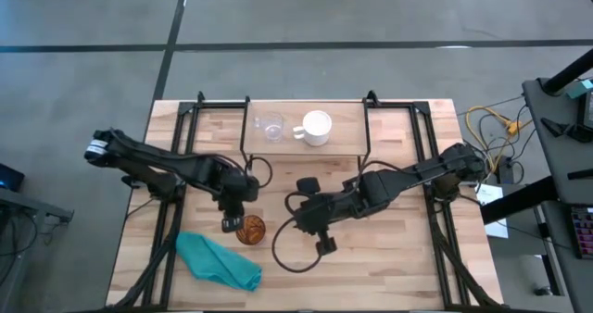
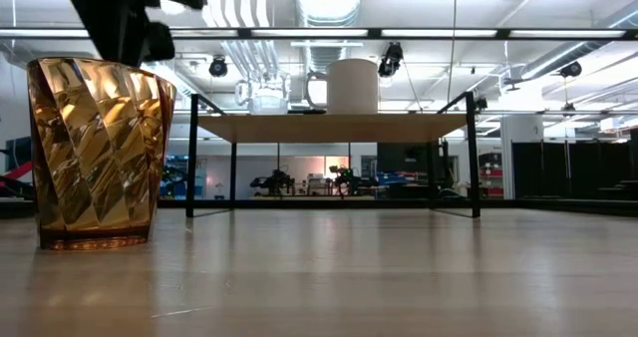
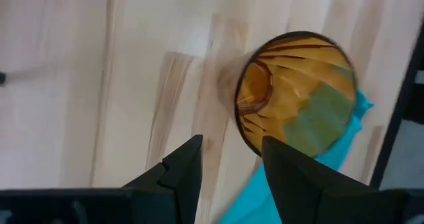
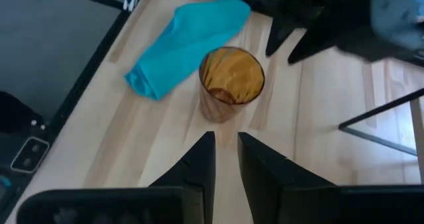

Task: Stack small to large cups/mugs on shelf
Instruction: Put the brown glass on the shelf

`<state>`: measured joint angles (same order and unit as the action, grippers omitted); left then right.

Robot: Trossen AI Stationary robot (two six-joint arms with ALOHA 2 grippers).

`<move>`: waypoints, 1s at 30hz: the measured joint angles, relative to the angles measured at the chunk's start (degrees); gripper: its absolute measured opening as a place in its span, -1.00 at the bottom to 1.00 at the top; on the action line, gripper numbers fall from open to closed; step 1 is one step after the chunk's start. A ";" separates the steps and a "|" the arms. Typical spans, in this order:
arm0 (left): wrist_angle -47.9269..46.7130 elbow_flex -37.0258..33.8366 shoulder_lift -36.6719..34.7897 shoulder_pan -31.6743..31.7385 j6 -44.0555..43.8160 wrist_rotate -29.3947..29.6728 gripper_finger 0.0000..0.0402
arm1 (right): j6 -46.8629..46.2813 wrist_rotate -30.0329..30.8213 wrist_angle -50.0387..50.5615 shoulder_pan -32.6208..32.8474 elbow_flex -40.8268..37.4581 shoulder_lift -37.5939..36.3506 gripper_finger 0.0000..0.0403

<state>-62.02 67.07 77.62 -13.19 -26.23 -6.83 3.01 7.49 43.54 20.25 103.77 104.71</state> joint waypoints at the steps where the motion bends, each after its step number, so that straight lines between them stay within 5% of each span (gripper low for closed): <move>1: 0.69 -0.75 0.06 0.00 -1.16 0.03 -0.30 | -0.11 0.02 -0.48 0.00 0.00 0.00 -0.71; 30: 9.47 -5.27 0.37 0.04 -6.45 0.02 -0.30 | -1.46 0.02 -1.01 0.00 0.02 0.07 -0.71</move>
<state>-52.54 61.80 77.99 -13.15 -32.67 -6.81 1.54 7.51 42.52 20.25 103.79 104.77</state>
